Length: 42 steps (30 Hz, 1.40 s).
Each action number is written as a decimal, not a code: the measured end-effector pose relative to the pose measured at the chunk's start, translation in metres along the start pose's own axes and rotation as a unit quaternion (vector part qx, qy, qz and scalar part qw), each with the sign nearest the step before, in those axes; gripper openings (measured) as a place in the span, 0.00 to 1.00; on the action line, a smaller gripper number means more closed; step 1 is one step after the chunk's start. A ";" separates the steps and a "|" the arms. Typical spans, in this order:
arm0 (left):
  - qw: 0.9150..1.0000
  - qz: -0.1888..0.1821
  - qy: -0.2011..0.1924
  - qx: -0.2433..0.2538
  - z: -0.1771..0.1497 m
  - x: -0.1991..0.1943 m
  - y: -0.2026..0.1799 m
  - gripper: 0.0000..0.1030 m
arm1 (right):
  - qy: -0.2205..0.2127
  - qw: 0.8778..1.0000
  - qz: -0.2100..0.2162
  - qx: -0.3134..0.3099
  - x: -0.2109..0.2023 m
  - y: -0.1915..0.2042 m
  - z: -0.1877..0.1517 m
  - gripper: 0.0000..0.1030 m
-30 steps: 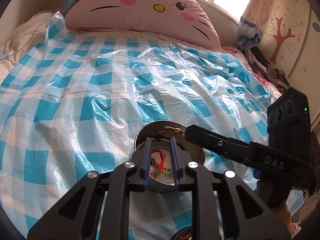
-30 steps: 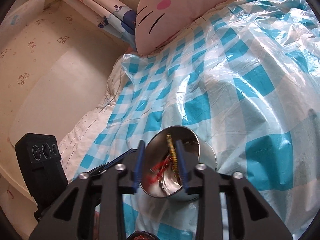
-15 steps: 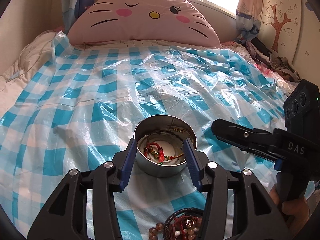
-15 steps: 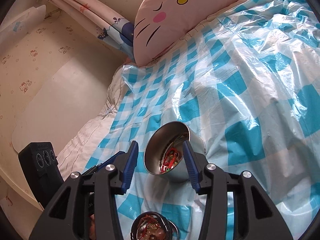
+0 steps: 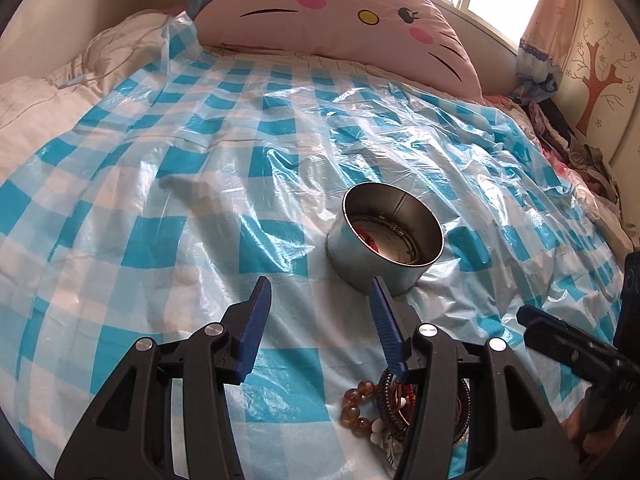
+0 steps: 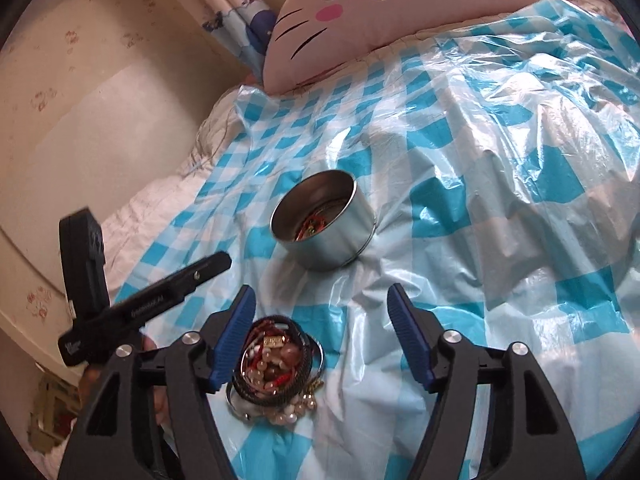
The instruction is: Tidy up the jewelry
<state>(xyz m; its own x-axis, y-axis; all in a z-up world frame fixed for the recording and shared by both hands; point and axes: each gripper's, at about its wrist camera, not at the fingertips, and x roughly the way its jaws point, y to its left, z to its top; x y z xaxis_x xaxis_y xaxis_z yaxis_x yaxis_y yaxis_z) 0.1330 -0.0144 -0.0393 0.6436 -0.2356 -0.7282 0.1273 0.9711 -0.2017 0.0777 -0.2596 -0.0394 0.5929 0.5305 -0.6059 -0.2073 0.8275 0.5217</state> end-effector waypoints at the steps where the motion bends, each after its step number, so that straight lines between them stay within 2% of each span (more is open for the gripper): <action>1: 1.000 0.002 0.001 -0.003 -0.001 0.000 0.001 0.48 | 0.015 1.000 0.005 -0.021 0.003 0.008 -0.003 0.79; 2: 1.000 0.003 0.001 -0.006 -0.001 0.000 0.002 0.49 | 0.031 0.999 0.010 -0.041 0.007 0.017 -0.006 0.86; 3: 1.000 0.004 0.000 -0.007 -0.001 0.000 0.002 0.50 | 0.043 0.997 0.014 -0.061 0.010 0.026 -0.009 0.89; 10: 1.000 0.007 -0.003 -0.008 -0.002 -0.001 0.002 0.57 | 0.118 0.979 -0.010 -0.169 0.048 0.066 -0.024 0.89; 16: 1.000 0.006 -0.001 -0.017 -0.003 0.001 0.005 0.58 | 0.144 0.971 -0.020 -0.190 0.070 0.065 -0.032 0.89; 19: 1.000 0.006 0.000 -0.015 -0.003 0.002 0.005 0.59 | 0.138 0.972 -0.015 -0.188 0.072 0.061 -0.032 0.85; 20: 1.000 0.006 0.000 -0.015 -0.003 0.002 0.005 0.59 | 0.135 0.973 -0.014 -0.187 0.072 0.060 -0.031 0.70; 21: 1.000 0.006 0.000 -0.016 -0.003 0.002 0.005 0.59 | 0.134 0.973 -0.013 -0.185 0.072 0.059 -0.030 0.67; 26: 1.000 0.009 -0.002 -0.020 -0.004 0.002 0.006 0.63 | 0.112 0.977 -0.012 -0.182 0.061 0.057 -0.030 0.64; 30: 1.000 0.008 -0.001 -0.021 -0.004 0.002 0.007 0.65 | 0.063 0.988 0.008 -0.139 0.035 0.045 -0.021 0.64; 32: 1.000 0.000 0.004 -0.017 -0.005 0.003 0.007 0.65 | 0.038 0.993 0.004 -0.116 0.023 0.036 -0.016 0.64; 35: 0.999 -0.032 0.023 0.012 -0.010 0.006 0.000 0.65 | 0.012 0.997 -0.014 -0.076 0.008 0.014 -0.010 0.64; 38: 0.995 -0.057 0.043 0.064 -0.019 0.008 -0.022 0.65 | 0.003 0.999 -0.025 -0.036 0.003 -0.009 -0.006 0.64; 42: 0.987 -0.063 0.057 0.133 -0.030 0.006 -0.052 0.65 | -0.006 1.000 -0.029 -0.001 -0.001 -0.029 -0.007 0.64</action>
<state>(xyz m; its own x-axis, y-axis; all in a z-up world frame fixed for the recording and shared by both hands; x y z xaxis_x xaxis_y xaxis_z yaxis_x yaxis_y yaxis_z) 0.1076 -0.0670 -0.0533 0.5226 -0.3421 -0.7810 0.4045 0.9058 -0.1260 0.0778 -0.2834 -0.0581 0.6130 0.4798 -0.6277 -0.1746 0.8571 0.4847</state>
